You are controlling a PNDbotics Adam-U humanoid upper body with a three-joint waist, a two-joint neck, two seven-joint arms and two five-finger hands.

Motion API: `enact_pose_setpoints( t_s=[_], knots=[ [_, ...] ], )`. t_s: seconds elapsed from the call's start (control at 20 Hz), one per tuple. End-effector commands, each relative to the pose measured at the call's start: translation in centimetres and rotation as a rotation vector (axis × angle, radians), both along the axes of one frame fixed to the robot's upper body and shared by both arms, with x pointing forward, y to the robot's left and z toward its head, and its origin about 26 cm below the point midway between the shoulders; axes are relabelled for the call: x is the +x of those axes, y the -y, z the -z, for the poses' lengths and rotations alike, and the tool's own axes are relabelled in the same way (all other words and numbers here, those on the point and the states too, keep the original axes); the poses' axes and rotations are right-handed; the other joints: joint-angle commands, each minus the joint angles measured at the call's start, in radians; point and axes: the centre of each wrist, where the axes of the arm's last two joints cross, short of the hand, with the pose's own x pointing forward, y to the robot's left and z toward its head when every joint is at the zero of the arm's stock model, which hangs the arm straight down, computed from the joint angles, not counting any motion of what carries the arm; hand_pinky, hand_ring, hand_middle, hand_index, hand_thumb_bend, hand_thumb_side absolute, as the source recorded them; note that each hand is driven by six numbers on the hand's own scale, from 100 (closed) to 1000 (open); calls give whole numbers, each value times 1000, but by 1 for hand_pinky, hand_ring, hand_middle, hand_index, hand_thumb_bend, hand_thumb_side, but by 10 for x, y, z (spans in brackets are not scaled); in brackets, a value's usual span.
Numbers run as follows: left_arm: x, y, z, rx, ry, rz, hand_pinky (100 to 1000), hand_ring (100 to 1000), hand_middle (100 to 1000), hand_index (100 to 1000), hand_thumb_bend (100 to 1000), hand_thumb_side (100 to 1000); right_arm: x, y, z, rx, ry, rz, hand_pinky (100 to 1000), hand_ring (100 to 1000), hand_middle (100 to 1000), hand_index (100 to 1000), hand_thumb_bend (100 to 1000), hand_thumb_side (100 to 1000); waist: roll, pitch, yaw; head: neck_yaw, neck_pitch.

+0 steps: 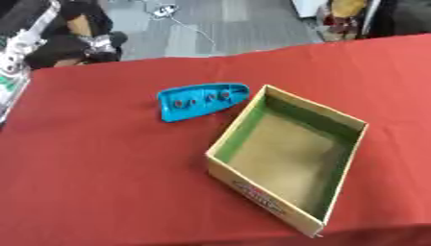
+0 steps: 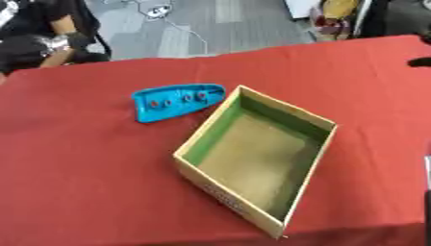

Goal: Pick up objects on the table and place them in the box.

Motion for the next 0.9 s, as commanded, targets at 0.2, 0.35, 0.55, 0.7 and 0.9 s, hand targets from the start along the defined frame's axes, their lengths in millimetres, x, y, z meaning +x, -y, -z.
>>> enact_pose_setpoints(
  t_s=[0.2,0.35,0.55,0.7,0.9],
  knots=[
    [40,7,-8,104,-123,-9,776,815,810,909,1000,777,0,2,-7,-16,19,-2,596,812,809,996,456,965,-1,-16,-5,14,-1],
    [61,16,-2,108,-151,-18,773,805,810,907,1000,774,-1,2,-6,-15,18,-2,596,812,809,996,456,964,-2,-17,-5,18,-1],
    [84,27,11,118,-189,-23,792,805,811,907,1000,773,-1,2,-6,-12,18,-2,595,812,809,995,456,963,-4,-17,-5,27,-1],
    [102,39,27,110,-225,-41,786,809,820,904,1000,767,0,0,-6,-9,19,-9,595,812,809,995,456,964,-8,-15,-10,40,-1],
    [118,53,54,88,-256,-66,780,814,834,904,1000,764,0,-2,-6,-3,21,-14,594,812,809,995,455,962,-10,-13,-16,55,-1]
  ],
)
